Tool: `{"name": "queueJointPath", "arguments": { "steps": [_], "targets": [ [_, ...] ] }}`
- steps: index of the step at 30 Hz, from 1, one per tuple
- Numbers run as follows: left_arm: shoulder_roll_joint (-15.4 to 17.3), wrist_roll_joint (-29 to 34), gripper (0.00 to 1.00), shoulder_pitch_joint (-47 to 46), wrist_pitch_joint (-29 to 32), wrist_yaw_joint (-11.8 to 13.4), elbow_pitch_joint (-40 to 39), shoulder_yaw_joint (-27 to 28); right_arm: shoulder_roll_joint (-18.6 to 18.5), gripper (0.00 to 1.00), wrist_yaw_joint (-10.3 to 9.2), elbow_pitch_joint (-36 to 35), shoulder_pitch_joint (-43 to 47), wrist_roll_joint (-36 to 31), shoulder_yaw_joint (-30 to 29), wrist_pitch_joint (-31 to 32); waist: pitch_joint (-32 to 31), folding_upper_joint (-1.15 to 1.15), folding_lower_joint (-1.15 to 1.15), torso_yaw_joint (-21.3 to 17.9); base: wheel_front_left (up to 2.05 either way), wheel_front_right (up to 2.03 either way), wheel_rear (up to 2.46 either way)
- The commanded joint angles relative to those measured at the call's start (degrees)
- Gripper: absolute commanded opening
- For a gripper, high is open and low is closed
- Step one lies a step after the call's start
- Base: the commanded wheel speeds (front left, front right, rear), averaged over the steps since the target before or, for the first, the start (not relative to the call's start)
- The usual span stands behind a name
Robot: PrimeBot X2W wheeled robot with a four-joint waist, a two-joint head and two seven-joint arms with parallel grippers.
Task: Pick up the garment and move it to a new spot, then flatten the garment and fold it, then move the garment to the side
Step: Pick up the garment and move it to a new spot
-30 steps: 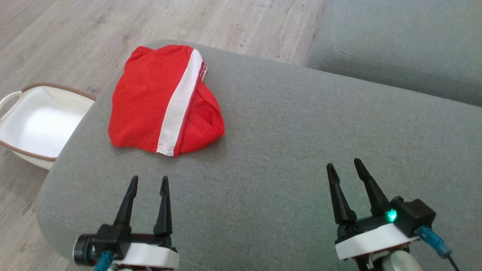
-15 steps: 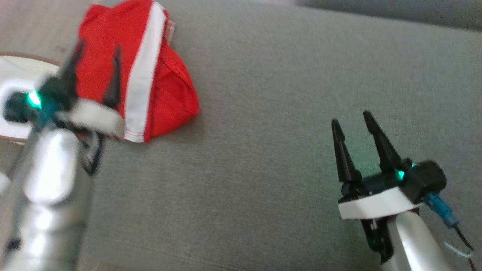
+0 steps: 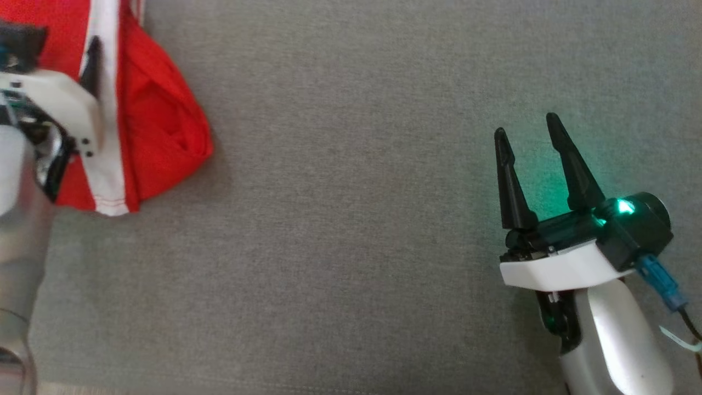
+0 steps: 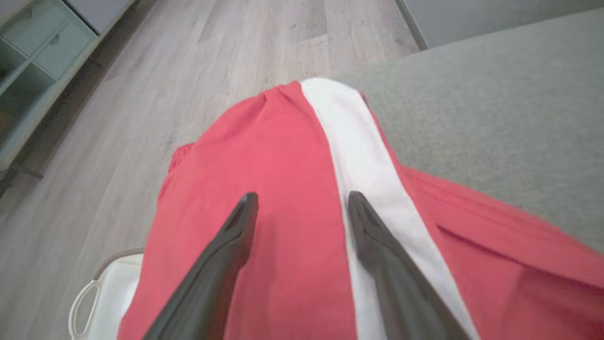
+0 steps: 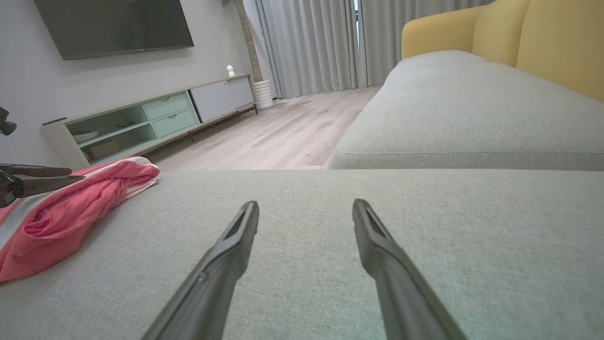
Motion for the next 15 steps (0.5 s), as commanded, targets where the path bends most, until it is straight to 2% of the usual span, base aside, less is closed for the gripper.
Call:
{"name": "queueJointPath", "arguments": {
  "steps": [1,7,8,9,10,15],
  "targets": [
    [4.44,-1.01,1.0,-2.75,0.17,0.11,0.0,1.0,-0.1,1.0,-0.04,-2.3,-1.0,-0.59,1.28,-0.61,1.38,0.0,-0.02,-1.17,0.0,0.0,0.0],
    [4.8,-5.45,1.0,-3.88,0.84,0.11,4.58,-2.4,-0.1,1.0,-0.04,-2.49,-1.0,-0.83,0.73,-0.61,2.04,0.0,-0.02,-1.42,0.0,0.0,0.0],
    [4.78,-6.17,0.94,-4.01,0.97,0.11,5.12,-2.92,-0.1,1.0,-0.04,-2.46,-1.03,-0.86,0.65,-0.61,2.05,0.0,-0.02,-1.37,0.0,0.0,0.0],
    [4.8,-6.76,0.33,-4.19,0.97,0.11,5.56,-3.45,-0.1,1.0,-0.04,-2.4,-1.08,-0.89,0.59,-0.61,2.04,0.0,-0.02,-1.32,0.0,0.0,0.0],
    [4.81,-7.28,0.0,-4.37,0.81,0.11,5.88,-4.01,-0.1,1.0,-0.04,-2.32,-1.14,-0.92,0.57,-0.61,2.0,0.0,-0.02,-1.26,0.0,0.0,0.0],
    [6.2,-8.64,0.0,-5.79,-3.82,0.11,6.82,-5.59,-0.1,1.0,-0.04,-2.16,-1.27,-0.66,1.05,-0.61,0.89,0.0,-0.02,-1.0,0.0,0.0,0.0]
  ]
}}
